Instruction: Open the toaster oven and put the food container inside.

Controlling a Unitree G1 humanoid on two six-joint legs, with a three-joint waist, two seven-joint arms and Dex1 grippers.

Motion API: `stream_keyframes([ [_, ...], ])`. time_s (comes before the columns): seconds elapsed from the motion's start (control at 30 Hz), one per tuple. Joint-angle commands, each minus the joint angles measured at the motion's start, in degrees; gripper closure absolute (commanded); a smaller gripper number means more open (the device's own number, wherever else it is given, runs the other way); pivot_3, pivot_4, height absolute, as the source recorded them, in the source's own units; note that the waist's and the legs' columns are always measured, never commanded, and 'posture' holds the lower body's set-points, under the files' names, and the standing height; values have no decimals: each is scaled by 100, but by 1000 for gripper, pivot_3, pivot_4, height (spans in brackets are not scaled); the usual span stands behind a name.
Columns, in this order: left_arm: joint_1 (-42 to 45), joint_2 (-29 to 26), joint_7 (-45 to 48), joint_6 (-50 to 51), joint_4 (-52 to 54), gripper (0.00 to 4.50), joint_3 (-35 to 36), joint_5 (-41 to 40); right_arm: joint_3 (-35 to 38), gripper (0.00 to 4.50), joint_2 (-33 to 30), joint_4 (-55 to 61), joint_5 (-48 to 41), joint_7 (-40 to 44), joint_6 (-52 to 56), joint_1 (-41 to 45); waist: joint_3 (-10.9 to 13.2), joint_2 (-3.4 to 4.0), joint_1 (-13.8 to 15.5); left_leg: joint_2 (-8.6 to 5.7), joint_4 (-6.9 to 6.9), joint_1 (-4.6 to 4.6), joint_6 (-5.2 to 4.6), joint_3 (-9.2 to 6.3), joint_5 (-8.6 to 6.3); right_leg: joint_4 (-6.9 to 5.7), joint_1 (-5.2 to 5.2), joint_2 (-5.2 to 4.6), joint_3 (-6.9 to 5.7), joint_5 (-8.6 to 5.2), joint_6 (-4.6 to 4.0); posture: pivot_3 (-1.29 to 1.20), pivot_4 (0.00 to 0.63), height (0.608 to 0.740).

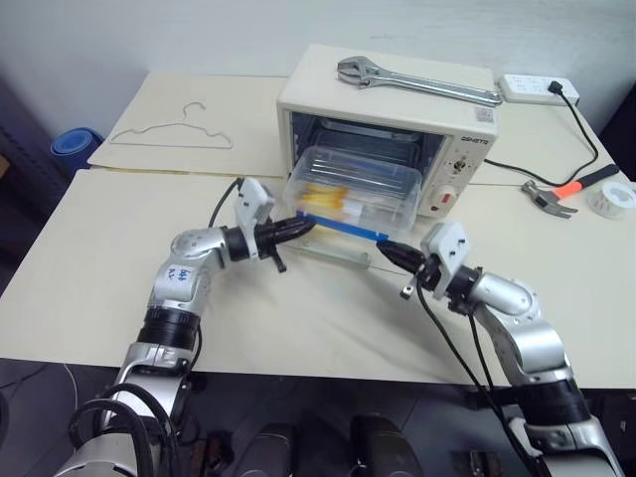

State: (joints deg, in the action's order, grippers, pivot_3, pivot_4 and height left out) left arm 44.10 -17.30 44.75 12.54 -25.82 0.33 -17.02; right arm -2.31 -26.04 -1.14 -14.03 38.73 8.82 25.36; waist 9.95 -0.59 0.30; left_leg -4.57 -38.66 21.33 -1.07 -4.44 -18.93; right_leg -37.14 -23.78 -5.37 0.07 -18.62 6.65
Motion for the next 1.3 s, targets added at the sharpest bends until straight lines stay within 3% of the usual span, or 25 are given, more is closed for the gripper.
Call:
stream_keyframes([
  [0.03,298,224,-444,-467,-418,4419,189,132,85,4500,166,-429,174,-244,-182,391,0,0,-34,0,1,0,0,0,0,0,0,0,-1,0,0,0,150,740],
  [0.33,1014,719,-1158,-1385,-1738,4419,362,394,276,4500,748,-1345,450,-1089,-357,1189,0,0,-63,-6,-17,8,0,4,0,-41,-18,-6,-40,0,0,0,150,740],
  [0.43,966,633,-1107,-1491,-1842,4419,365,443,311,4500,765,-1266,403,-1108,-242,1155,0,0,-95,-4,-12,8,1,11,0,-49,-27,-7,-41,0,0,0,150,740],
  [0.53,651,362,-597,-1138,-1320,4419,408,211,393,4500,569,-477,-108,-633,309,810,0,0,-126,-5,-10,16,2,18,1,-61,-46,-9,-39,0,0,0,150,740],
  [0.7,-305,-661,965,-824,223,3345,366,-205,961,4500,-329,796,-881,131,1036,-85,0,1,-196,-4,-2,39,2,19,0,-63,-74,-19,-21,0,0,0,150,740],
  [0.87,-1226,-1971,2509,-546,1124,1801,500,-645,1022,4500,-1417,141,-502,1348,34,-1048,0,1,-172,-4,12,38,1,21,0,-39,-62,-18,-7,1,-1,0,150,740],
  [1.07,-1720,-2554,3407,-67,1923,46,861,-1466,587,4500,-1061,-1161,-223,1941,-1123,-897,1,4,-179,1,5,16,0,26,0,-32,-42,-17,0,1,-1,0,150,740],
  [1.3,-2253,-2876,3339,762,2304,46,1492,-2145,593,4500,-306,-1428,-529,2006,-1553,-478,4,11,-200,6,9,15,2,29,-1,-33,-48,-14,2,0,-1,0,150,740],
])
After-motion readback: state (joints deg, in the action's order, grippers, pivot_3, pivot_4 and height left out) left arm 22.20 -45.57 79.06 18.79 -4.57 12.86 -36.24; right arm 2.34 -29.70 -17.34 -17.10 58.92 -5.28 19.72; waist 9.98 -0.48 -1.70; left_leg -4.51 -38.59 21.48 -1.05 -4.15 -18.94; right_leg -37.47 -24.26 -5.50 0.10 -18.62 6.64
